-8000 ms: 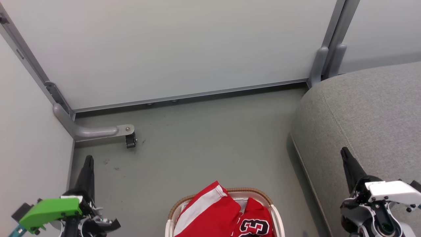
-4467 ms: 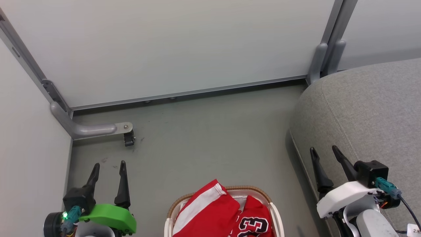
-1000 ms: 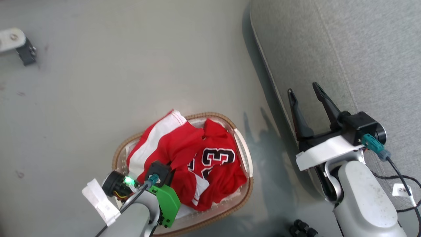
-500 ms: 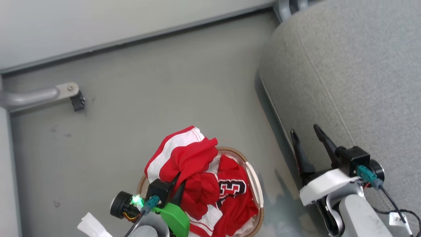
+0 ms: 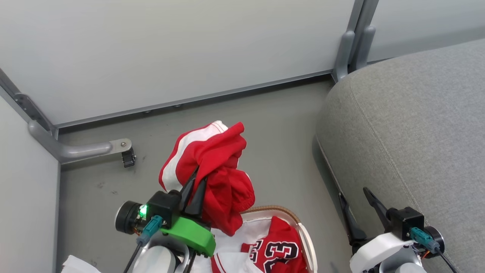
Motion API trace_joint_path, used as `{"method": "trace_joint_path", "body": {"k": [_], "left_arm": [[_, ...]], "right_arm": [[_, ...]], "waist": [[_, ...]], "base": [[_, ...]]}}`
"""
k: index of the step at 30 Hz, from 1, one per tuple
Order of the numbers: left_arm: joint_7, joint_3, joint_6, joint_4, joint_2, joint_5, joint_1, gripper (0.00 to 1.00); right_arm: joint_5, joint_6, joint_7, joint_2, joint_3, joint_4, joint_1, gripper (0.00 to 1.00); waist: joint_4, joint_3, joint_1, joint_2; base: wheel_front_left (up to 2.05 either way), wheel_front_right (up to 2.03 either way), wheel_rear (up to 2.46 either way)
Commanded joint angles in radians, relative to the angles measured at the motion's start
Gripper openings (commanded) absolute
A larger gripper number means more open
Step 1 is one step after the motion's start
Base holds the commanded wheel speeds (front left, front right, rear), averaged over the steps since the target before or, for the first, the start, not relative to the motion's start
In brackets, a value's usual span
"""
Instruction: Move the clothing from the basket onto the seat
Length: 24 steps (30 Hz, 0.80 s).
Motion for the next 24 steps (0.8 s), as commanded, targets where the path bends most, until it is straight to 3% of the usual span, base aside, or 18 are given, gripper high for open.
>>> {"method": "trace_joint_path", "body": {"k": [1,6,11,18,24], "left_arm": [[-0.001,0.01,-0.007,-0.024,0.0,0.009,-0.005,0.0],[-0.001,0.016,-0.013,-0.123,-0.001,-0.011,-0.041,0.0],[0.0,0.005,-0.013,-0.173,-0.001,-0.04,-0.055,0.0],[0.0,-0.041,-0.006,-0.176,-0.001,-0.064,-0.053,0.0],[-0.001,-0.105,-0.001,-0.176,-0.001,-0.088,-0.052,0.0]], "right_arm": [[0.001,-0.001,-0.005,-0.004,0.002,0.003,0.014,1.0],[-0.01,-0.001,-0.005,-0.003,0.047,0.014,0.027,1.0],[-0.002,-0.001,-0.004,-0.01,0.201,0.033,0.008,1.0],[0.04,-0.001,-0.005,-0.008,0.424,0.003,-0.13,1.0],[0.045,-0.001,-0.004,-0.005,0.483,-0.002,-0.239,1.0]], "waist": [[0.029,-0.038,0.0001,0.0],[0.035,-0.048,0.0001,0.0],[0.042,-0.052,0.0001,0.0],[0.061,-0.048,0.0001,0.0],[0.101,-0.045,0.0001,0.0]], "base": [[0.0,0.0,0.0],[0.0,0.0,0.0],[0.0,0.0,0.0],[0.0,0.0,0.0],[0.0,0.0,0.0]]}}
